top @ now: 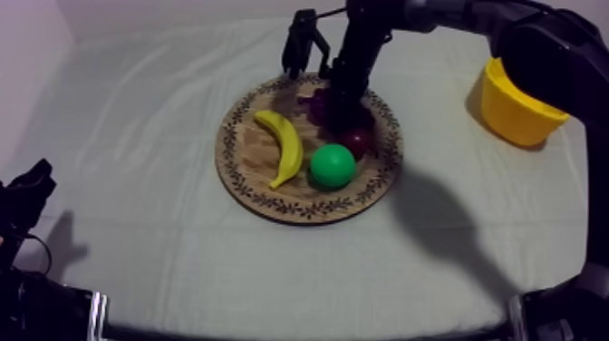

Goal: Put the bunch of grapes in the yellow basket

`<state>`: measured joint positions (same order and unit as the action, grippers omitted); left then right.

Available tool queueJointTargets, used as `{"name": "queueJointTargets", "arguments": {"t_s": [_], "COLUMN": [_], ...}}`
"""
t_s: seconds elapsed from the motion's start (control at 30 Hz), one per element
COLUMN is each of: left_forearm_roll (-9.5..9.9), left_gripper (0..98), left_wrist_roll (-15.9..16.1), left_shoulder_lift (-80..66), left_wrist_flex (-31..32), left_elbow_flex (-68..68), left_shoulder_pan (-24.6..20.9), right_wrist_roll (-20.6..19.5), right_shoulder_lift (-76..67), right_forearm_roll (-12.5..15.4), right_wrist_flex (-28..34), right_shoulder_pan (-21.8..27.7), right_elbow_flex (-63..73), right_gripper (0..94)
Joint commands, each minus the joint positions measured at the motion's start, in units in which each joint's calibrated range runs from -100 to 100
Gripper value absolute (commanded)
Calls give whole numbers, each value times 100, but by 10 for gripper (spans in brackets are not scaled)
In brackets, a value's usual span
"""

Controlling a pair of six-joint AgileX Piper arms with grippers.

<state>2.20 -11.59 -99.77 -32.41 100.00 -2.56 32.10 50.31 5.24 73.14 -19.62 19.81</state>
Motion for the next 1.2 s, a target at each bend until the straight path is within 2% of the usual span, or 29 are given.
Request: {"name": "queueJointTargets", "arguments": {"t_s": [0.0,0.13,0.23,0.67,0.93,1.17], "left_forearm_roll": [2,2,2,2,2,2], "left_gripper": [1,1,1,1,1,1], "left_wrist_roll": [-1,-1,-1,-1,-1,-1], "left_shoulder_lift": [3,3,3,3,3,3], "left_wrist_flex": [-1,-1,-1,-1,-1,-1], "left_elbow_flex": [0,0,0,0,0,0], "left_shoulder_pan": [-1,-1,-1,-1,-1,-1], "right_wrist_roll": [25,67,95,181,-125,-409], "right_shoulder_lift": [14,-165,-500,-3459,-5136,-5743], "right_forearm_roll": [18,50,77,423,521,561], "right_wrist_flex": [33,52,140,503,514,225], "right_shoulder_pan": [14,45,70,494,1018,1624], "right_elbow_flex": [-14,-190,-430,-2100,-2779,-3088], "right_gripper": [541,428,398,389,395,406]}}
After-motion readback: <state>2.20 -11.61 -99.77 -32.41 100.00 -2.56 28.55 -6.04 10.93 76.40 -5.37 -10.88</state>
